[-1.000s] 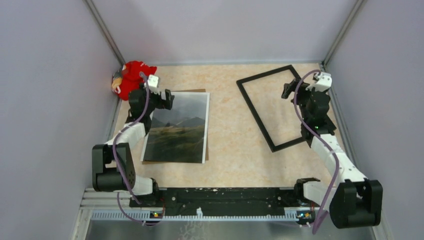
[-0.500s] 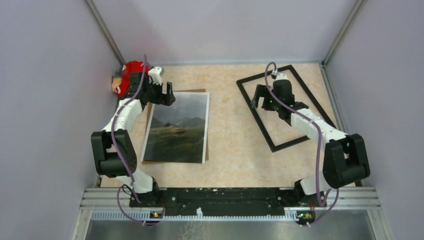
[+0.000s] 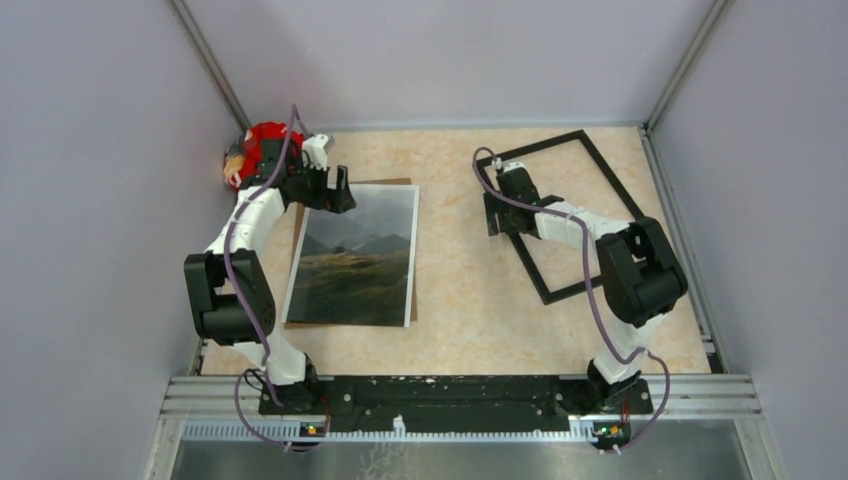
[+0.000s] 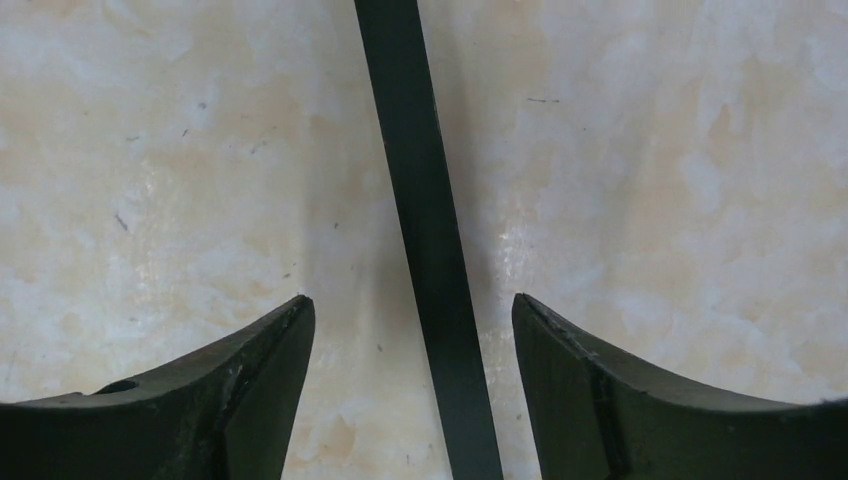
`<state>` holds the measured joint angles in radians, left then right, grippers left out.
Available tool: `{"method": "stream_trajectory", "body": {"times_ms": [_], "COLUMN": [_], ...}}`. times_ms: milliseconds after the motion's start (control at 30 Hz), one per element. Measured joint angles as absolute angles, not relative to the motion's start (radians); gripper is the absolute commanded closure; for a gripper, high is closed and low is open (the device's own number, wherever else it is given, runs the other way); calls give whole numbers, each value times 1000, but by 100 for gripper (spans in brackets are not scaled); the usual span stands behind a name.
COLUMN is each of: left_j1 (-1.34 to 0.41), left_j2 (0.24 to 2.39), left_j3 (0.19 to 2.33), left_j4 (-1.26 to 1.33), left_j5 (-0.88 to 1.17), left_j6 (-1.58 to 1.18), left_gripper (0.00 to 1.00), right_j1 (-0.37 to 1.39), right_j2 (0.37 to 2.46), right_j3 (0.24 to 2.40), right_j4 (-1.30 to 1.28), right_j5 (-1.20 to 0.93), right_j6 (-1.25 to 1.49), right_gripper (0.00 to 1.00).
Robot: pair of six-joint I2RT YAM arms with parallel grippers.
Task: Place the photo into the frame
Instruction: Turn over the photo frame at the center of the board.
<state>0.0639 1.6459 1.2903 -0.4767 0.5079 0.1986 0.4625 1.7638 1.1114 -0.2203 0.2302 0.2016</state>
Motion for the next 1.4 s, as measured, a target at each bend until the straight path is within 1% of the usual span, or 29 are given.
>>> {"method": "stream_trajectory", "body": {"times_ms": [100,233,300,333,367,400,433,467,567,733,900,967,1133,1267,1400], "left_j1": [64,64,64,64,64,64,64,64,64,63,54,49,23,-29,-84], "left_j2": [1646,1646,1645,1645,1645,1644,1643,1640,1623,1594,1590,1587,1554,1504,1457], "left_j3": [1288,1280,1278,1278,1277,1277,1276,1275,1266,1239,1216,1210,1199,1192,1191], "left_j4": [-480,-491,-497,-500,-502,-506,-509,-514,-527,-532,-542,-548,-553,-550,-532], "left_j5": [505,509,513,517,521,527,532,537,548,563,577,588,595,595,596], "left_j6": [211,220,225,229,231,235,236,238,241,247,247,247,246,241,222], "left_gripper": [2,2,1,2,1,2,2,2,1,1,2,2,1,1,2], "right_j1": [462,462,462,462,462,462,462,462,462,475,524,542,557,556,555], "right_j2": [1828,1856,1864,1869,1874,1879,1881,1881,1881,1881,1878,1864,1768,1735,1729], "right_j3": [1157,1162,1163,1164,1167,1167,1168,1168,1171,1207,1394,1480,1613,1692,1711], "right_j4": [-224,-226,-226,-226,-226,-224,-221,-223,-217,-281,-424,-463,-505,-514,-490], "right_j5": [237,245,251,256,259,261,269,269,262,279,228,173,-4,-130,-247], "right_j6": [196,192,190,189,185,184,183,183,161,202,277,318,453,566,678], "right_gripper": [35,41,49,56,65,76,90,100,100,100,100,100,100,100,100]}}
